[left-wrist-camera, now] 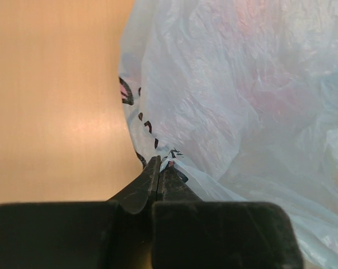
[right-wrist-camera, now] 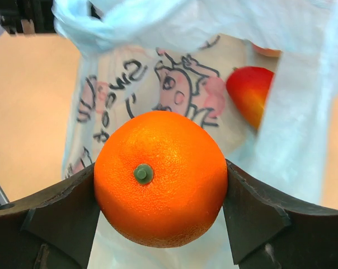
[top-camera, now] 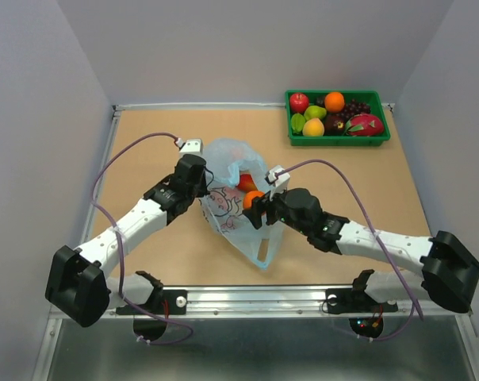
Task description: Untie the knot of the plastic bag and take out the fruit
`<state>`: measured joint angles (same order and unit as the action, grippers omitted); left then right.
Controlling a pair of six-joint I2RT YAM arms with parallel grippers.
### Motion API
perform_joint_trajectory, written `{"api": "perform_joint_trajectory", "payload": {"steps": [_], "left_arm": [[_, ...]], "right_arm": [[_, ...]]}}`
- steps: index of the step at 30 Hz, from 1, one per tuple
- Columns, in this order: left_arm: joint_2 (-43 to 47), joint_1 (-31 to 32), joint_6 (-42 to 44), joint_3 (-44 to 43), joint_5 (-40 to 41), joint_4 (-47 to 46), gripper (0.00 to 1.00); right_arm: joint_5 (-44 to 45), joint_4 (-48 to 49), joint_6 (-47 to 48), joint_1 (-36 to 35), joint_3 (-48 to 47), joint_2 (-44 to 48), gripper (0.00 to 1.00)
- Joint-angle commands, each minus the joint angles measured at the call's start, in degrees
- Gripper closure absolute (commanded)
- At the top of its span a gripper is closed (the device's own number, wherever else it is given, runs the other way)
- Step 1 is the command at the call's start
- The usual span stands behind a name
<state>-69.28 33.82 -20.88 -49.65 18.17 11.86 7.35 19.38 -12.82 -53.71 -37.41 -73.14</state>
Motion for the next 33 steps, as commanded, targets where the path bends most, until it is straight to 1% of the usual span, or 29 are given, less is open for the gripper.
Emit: {"api": "perform_joint_trajectory", "payload": {"steps": [1, 3, 4, 6, 7, 9, 10, 12, 13, 14, 15, 17, 18, 19, 20, 21, 24, 25, 26, 28, 29, 33], "left_arm": [[2.3, -3.1, 2.7, -0.7, 0.3, -1.1, 1.0], [3.2, -4.2, 2.9, -0.1, 0.5, -1.3, 1.0], [3.8, -4.6, 3.0, 0.0, 0.5, -1.2, 1.0], [4.1, -5.0, 3.1, 0.1, 1.2, -0.8, 1.0], [4.5, -5.6, 3.0, 0.2, 1.1, -0.8, 1.0], [4.8, -6.1, 3.0, 0.3, 0.2, -0.9, 1.0], [4.9, -6.4, 3.0, 0.4, -0.7, -1.0, 1.0], [5.3, -6.8, 2.8, 0.9, -2.2, -1.2, 1.0], [5.2, -6.8, 2.8, 1.0, -2.6, -1.3, 1.0], [5.2, -6.8, 2.7, 1.0, -3.1, -1.4, 1.0], [5.1, -6.9, 2.7, 1.0, -3.9, -1.4, 1.0], [4.9, -6.9, 2.7, 1.1, -4.7, -1.5, 1.0], [4.9, -6.9, 2.6, 1.0, -5.4, -1.6, 1.0], [4.9, -7.0, 2.7, 1.1, -5.7, -1.7, 1.0], [4.9, -7.0, 2.7, 1.1, -6.0, -1.6, 1.0], [4.9, -7.1, 2.7, 1.1, -6.7, -1.7, 1.0], [4.9, -7.4, 2.7, 1.3, -7.4, -1.9, 1.0], [4.9, -7.5, 2.8, 1.3, -7.8, -1.9, 1.0], [5.0, -7.5, 2.9, 1.3, -8.1, -2.0, 1.0], [5.0, -7.6, 2.8, 1.4, -8.6, -2.1, 1.0], [5.0, -7.8, 3.0, 1.4, -8.8, -2.1, 1.0], [4.8, -8.4, 3.0, 1.4, -10.0, -2.4, 1.0]], "right_arm": [[9.3, -10.4, 2.8, -0.3, -4.7, 6.8, 0.87], [13.5, -14.7, 4.3, 0.1, -8.9, 8.3, 0.86], [17.9, -15.9, 4.9, 0.4, -10.7, 8.2, 0.86], [21.5, -17.8, 7.0, 1.5, -13.6, 7.8, 0.86], [23.3, -17.8, 7.6, 3.8, -16.4, 6.8, 0.86], [23.3, -17.8, 8.1, 7.4, -18.8, 5.7, 0.86], [22.4, -17.8, 7.6, 12.2, -20.1, 4.7, 0.86], [19.6, -17.7, 6.0, 17.0, -23.5, 1.5, 0.86], [18.0, -17.7, 5.5, 21.7, -24.7, 0.1, 0.86], [17.3, -17.7, 5.3, 23.7, -26.3, -1.4, 0.86], [16.6, -17.4, 5.0, 27.7, -29.0, -5.0, 0.86], [14.3, -16.9, 3.9, 31.7, -32.0, -9.1, 0.86], [13.0, -16.6, 2.5, 33.7, -35.2, -13.0, 0.86], [10.5, -16.3, 1.8, 37.2, -36.7, -15.3, 0.86], [10.1, -15.9, 1.3, 38.5, -38.2, -17.4, 0.86], [9.9, -15.0, 1.0, 39.6, -41.4, -21.7, 0.86], [9.7, -13.9, -0.5, 44.2, -46.7, -28.3, 0.86], [9.9, -13.7, -1.7, 46.5, -48.4, -32.2, 0.86], [10.1, -13.5, -2.0, 47.6, -52.2, -34.5, 0.86], [10.3, -13.3, -2.2, 50.1, -56.1, -38.2, 0.85], [11.1, -13.2, -2.2, 50.6, -59.4, -42.0, 0.83], [12.9, -12.9, -1.5, 52.7, -67.3, -50.2, 0.76]]}}
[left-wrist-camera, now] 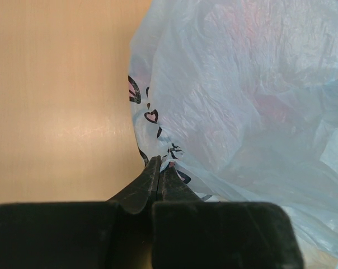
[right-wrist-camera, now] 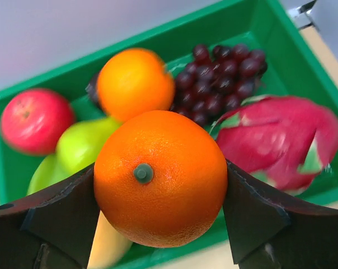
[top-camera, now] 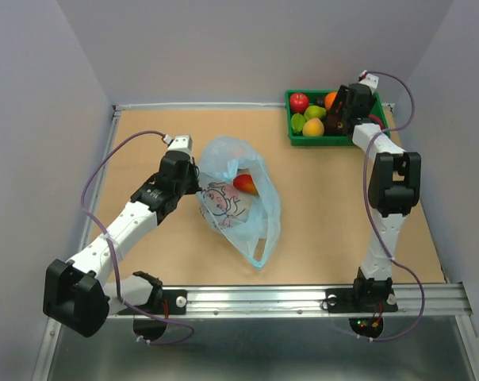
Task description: Untie the knot of the plastic bag and take out the fruit
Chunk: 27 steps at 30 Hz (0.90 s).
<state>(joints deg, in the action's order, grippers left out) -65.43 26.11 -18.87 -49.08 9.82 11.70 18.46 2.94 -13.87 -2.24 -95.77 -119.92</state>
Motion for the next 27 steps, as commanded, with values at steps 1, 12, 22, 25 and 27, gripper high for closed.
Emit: {"api": "perform_joint_trajectory", "payload": {"steps": [1, 12, 22, 25, 27], "left_arm": [[0.7, -0.9, 0.9, 0.8, -1.9, -2.3, 1.0], [0.2, -2.5, 0.9, 0.9, -4.7, -2.9, 1.0], [1.3, -2.9, 0.6, 1.2, -6.0, -3.3, 1.0], [1.8, -2.8, 0.5, 1.4, -5.7, -3.4, 1.0], [2.0, -2.8, 0.5, 1.4, -5.5, -3.3, 1.0]], "right_arm": [[2.3, 3.6, -0.4, 1.6, -10.3, -4.9, 0.69], [3.9, 3.6, -0.7, 2.0, -12.3, -6.0, 0.0], [-11.5, 3.6, 5.2, -4.5, 8.7, 14.4, 0.01], [-11.3, 3.5, 10.9, -14.5, 18.4, 22.4, 0.05], [-12.0, 2.9, 13.2, -18.6, 22.4, 26.3, 0.08]]}}
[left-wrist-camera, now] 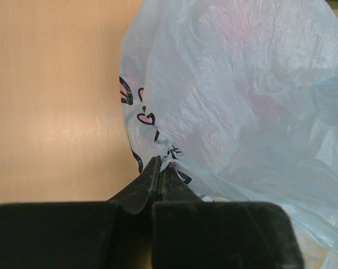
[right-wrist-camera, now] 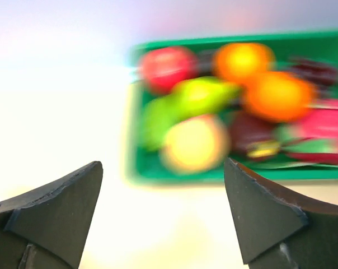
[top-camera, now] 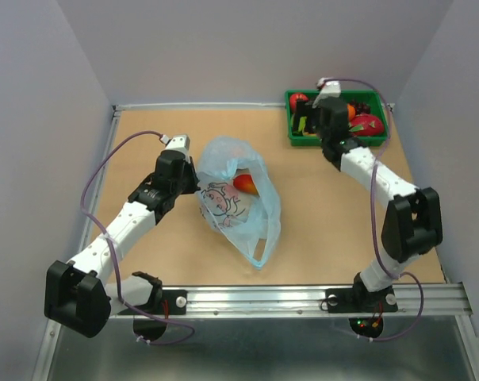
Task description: Untie the knot of the plastic bag and take out the fruit
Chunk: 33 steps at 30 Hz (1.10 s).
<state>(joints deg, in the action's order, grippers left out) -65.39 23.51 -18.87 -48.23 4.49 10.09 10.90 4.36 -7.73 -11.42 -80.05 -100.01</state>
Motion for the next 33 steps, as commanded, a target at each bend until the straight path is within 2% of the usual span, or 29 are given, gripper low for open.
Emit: {"api": "perform_joint_trajectory", "payload": {"steps": [1, 4, 10, 11, 15, 22, 26, 33], "left_arm": [[2.0, -0.3, 0.5, 0.6, 0.0, -1.6, 1.0], [2.1, -0.3, 0.3, 0.7, 0.4, -1.7, 1.0], [1.9, -0.3, 0.4, 0.8, 1.5, -1.6, 1.0], [1.9, -0.4, 0.3, 0.7, 1.7, -1.5, 1.0], [1.4, -0.4, 0.3, 0.6, 2.5, -1.2, 1.0], [0.3, -0.4, 0.2, 0.8, 1.2, -1.5, 1.0], [-0.1, -0.4, 0.1, 0.8, 1.3, -1.5, 1.0], [0.2, -0.4, 0.0, 1.0, 1.0, -1.6, 1.0]], "right_arm": [[-4.4, 1.2, 10.5, -13.7, 10.7, 10.1, 0.08], [-3.3, -0.4, 15.4, -19.8, 15.1, 16.1, 0.09], [-3.4, -4.1, 18.5, -34.6, 21.7, 22.6, 0.09], [-3.0, -4.1, 19.0, -36.4, 22.2, 23.5, 0.12], [5.7, -4.1, 21.5, -43.9, 24.6, 22.6, 0.13], [11.2, -3.7, 25.8, -46.0, 21.6, 11.2, 0.16], [17.5, 1.2, 30.5, -45.9, 19.1, 4.5, 0.2], [21.6, 6.9, 37.1, -44.7, 13.5, -6.3, 0.22]]}}
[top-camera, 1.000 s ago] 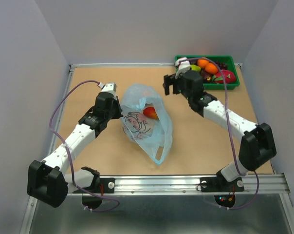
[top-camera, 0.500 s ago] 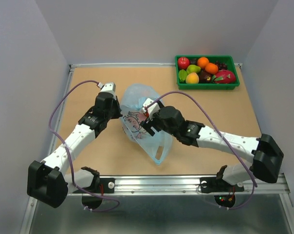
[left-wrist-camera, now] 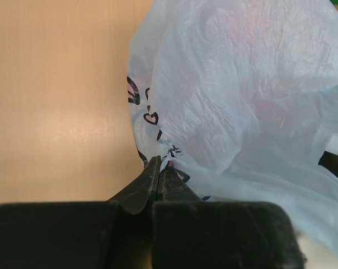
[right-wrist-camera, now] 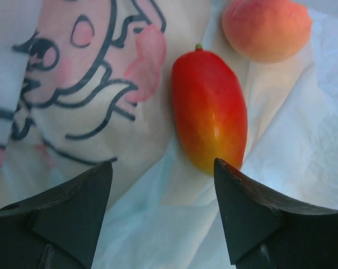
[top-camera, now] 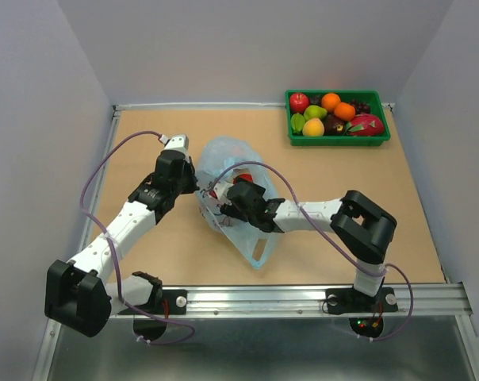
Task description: Untie the knot of the plastic bag and take out the fruit
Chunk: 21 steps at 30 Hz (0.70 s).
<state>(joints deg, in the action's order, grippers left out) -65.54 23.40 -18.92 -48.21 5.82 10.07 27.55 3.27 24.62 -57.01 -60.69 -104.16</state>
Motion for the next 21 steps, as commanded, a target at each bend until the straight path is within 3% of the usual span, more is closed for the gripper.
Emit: {"api": "perform_joint_trajectory", "payload": {"steps": [1, 10, 21], "left_arm": [[0.2, -0.3, 0.0, 1.0, -0.9, -1.5, 1.0], [-0.3, -0.3, 0.1, 1.0, -2.7, -1.6, 1.0], [-0.9, -0.3, 0.3, 1.0, -3.4, -1.7, 1.0]], "right_arm": [[5.4, 8.9, 6.1, 1.5, -6.2, -3.0, 0.22], [2.1, 14.5, 8.2, 7.4, -9.5, -8.1, 0.21], [-11.0, 6.8, 1.8, 9.6, -12.3, -13.4, 0.25]]}}
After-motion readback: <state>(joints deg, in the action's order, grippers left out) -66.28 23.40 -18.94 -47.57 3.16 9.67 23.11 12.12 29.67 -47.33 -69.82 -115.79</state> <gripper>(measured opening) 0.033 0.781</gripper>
